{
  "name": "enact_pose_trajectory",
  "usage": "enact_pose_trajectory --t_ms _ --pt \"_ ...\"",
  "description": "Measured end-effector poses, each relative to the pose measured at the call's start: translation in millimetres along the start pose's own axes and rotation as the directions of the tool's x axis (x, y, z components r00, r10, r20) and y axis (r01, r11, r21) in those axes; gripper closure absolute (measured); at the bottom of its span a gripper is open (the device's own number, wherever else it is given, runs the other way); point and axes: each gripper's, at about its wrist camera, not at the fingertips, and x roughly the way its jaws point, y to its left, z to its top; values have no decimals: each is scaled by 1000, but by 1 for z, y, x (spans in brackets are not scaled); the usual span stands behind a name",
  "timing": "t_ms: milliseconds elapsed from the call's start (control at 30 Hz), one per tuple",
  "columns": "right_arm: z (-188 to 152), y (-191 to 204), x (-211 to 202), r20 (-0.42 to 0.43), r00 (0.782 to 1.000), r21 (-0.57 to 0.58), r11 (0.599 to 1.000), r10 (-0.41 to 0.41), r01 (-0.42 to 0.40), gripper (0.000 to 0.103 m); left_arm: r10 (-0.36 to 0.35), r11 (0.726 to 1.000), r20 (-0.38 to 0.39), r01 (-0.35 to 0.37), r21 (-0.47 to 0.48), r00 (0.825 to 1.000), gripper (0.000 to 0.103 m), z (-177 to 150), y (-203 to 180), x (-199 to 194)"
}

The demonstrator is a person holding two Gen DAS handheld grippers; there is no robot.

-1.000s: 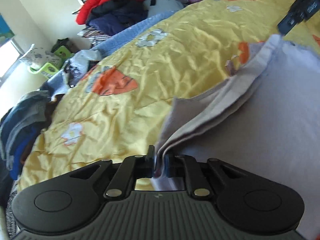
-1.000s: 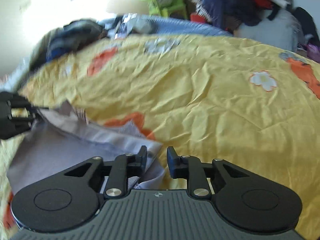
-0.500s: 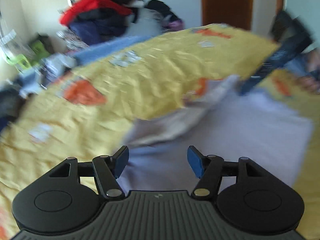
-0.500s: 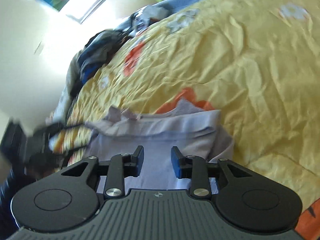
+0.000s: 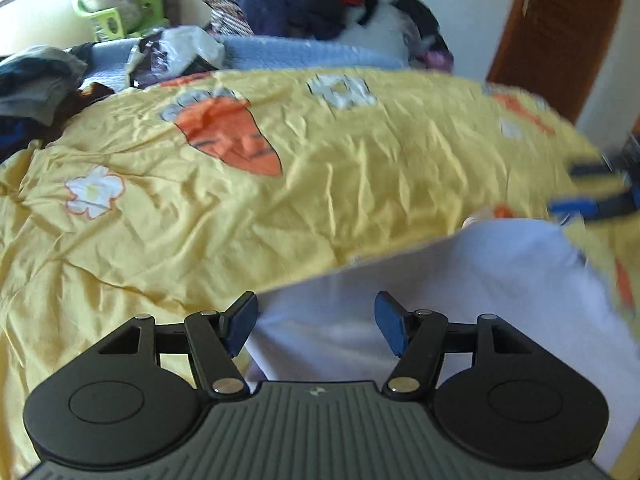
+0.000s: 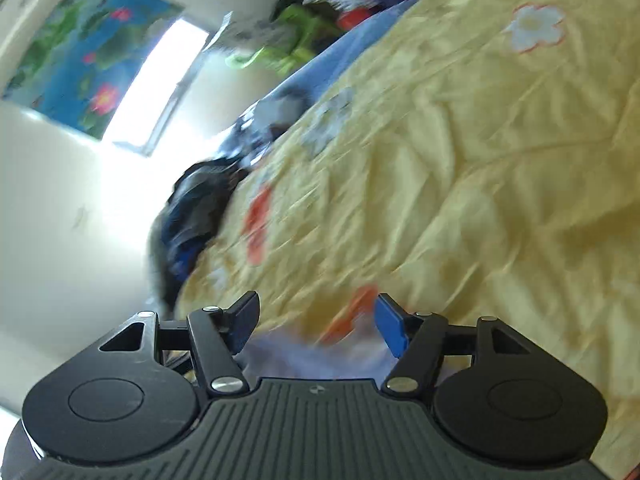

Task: Fold small clothes

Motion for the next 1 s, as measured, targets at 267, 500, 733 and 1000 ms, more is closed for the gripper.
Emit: enact_pose_trajectory --t_ms 267,500,733,1000 --pt "-16 -4 18 -86 995 -12 999 -53 52 35 -39 999 -4 39 -30 999 38 -8 4 -9" --pt "-49 2 -24 1 999 37 999 34 -34 29 -23 1000 170 26 -17 985 38 -53 -30 -77" --pt "-126 22 -45 -120 991 -36 997 57 -61 27 -30 994 164 12 107 986 32 -116 -89 -96" --pt "-146 -25 -59 -91 995 62 997 -50 55 86 -13 1000 93 14 -9 996 31 -139 -80 -78"
